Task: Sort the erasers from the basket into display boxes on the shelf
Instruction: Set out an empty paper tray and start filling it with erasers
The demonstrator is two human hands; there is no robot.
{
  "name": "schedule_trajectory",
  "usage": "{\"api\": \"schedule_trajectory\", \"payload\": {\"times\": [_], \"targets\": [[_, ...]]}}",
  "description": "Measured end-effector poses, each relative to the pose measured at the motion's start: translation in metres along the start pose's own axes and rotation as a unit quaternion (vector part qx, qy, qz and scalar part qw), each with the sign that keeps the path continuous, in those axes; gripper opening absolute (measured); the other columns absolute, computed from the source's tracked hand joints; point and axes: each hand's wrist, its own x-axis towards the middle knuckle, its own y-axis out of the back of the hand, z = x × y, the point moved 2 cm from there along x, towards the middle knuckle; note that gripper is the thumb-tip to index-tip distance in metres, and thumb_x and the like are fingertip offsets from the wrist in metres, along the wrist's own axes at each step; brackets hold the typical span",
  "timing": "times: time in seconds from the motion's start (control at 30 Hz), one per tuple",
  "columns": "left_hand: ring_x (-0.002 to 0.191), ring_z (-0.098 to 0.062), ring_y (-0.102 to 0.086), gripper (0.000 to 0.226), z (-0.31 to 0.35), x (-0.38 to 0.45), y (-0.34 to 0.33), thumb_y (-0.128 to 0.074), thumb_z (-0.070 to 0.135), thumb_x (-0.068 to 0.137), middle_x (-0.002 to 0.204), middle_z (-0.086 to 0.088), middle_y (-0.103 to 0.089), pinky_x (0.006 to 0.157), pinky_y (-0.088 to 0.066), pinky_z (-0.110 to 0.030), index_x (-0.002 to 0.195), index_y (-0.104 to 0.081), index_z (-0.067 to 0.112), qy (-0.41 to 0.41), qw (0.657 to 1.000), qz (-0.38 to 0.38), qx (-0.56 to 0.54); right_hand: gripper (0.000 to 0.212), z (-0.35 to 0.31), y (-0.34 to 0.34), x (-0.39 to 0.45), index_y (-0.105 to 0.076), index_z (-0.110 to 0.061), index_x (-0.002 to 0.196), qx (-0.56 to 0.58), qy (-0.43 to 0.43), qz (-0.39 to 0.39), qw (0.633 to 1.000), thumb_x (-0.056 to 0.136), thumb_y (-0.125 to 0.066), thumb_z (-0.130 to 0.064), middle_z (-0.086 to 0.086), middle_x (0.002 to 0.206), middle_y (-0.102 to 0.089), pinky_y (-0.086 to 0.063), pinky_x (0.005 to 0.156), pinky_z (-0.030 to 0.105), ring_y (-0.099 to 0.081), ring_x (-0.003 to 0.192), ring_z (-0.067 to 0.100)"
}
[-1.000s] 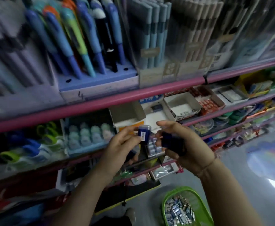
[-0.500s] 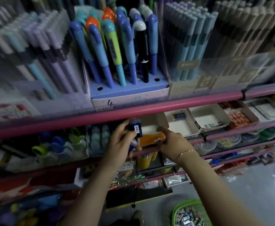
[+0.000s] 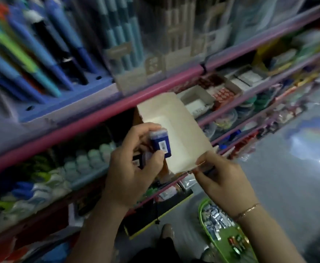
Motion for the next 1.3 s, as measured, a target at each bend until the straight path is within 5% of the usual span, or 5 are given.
{"api": "schedule_trajectory", "payload": {"times": [0.4, 0.63, 0.87, 1.03, 1.3], "targets": [[0.060, -0.003, -0.057, 0.038, -0.032, -0.081, -0.284, -0.059, 0.034, 0.084, 0.086, 0.022, -0.057, 0.063, -0.050, -0.032, 0.120, -0.047, 0.041, -0.077, 0.885, -0.457, 0.037, 0.009, 0.156, -0.006, -0.226, -0.061, -0.023, 0.088, -0.077, -0.496, 0.231, 0.833, 0.080, -0.059, -0.027, -0.002, 0.089, -0.063, -0.043, 0.059, 0.031, -0.061, 0.082, 0.026], [0.074, -0.019, -0.066, 0.040, -0.083, -0.247, -0.431, -0.054, 0.030, 0.084, 0.085, 0.015, -0.060, 0.066, -0.054, -0.042, 0.124, -0.052, 0.031, 0.002, 0.854, -0.517, -0.062, 0.006, 0.279, -0.071, -0.371, -0.053, -0.024, 0.084, -0.004, -0.658, 0.265, 0.705, 0.085, -0.056, -0.028, 0.000, 0.097, -0.061, -0.047, 0.067, 0.033, -0.059, 0.085, 0.027], [0.047, -0.007, -0.052, 0.039, -0.296, -0.390, -0.584, -0.036, 0.007, 0.099, 0.063, -0.004, -0.053, 0.052, -0.047, -0.025, 0.133, -0.048, 0.022, 0.261, 0.809, -0.522, -0.071, 0.007, 0.484, -0.185, -0.442, -0.060, -0.016, 0.089, 0.025, -0.691, 0.377, 0.616, 0.085, -0.056, -0.020, 0.009, 0.096, -0.064, -0.045, 0.065, 0.033, -0.056, 0.082, 0.029], [0.079, -0.019, -0.061, 0.028, -0.378, -0.427, -0.664, -0.055, 0.028, 0.094, 0.097, -0.001, -0.063, 0.068, -0.049, -0.032, 0.122, -0.050, 0.029, -0.025, 0.786, -0.617, -0.002, 0.008, 0.607, -0.243, -0.457, -0.059, -0.015, 0.091, -0.003, -0.642, 0.453, 0.618, 0.087, -0.056, -0.021, 0.011, 0.098, -0.062, -0.049, 0.072, 0.036, -0.058, 0.089, 0.030], [0.097, -0.031, -0.061, 0.034, -0.397, -0.483, -0.746, -0.046, 0.032, 0.088, 0.112, -0.006, -0.061, 0.064, -0.040, -0.030, 0.122, -0.048, 0.027, -0.429, 0.612, -0.631, 0.208, 0.011, 0.736, -0.292, -0.483, -0.052, -0.019, 0.080, -0.056, -0.615, 0.453, 0.643, 0.089, -0.054, -0.025, 0.008, 0.087, -0.062, -0.037, 0.063, 0.029, -0.052, 0.076, 0.025]]}}
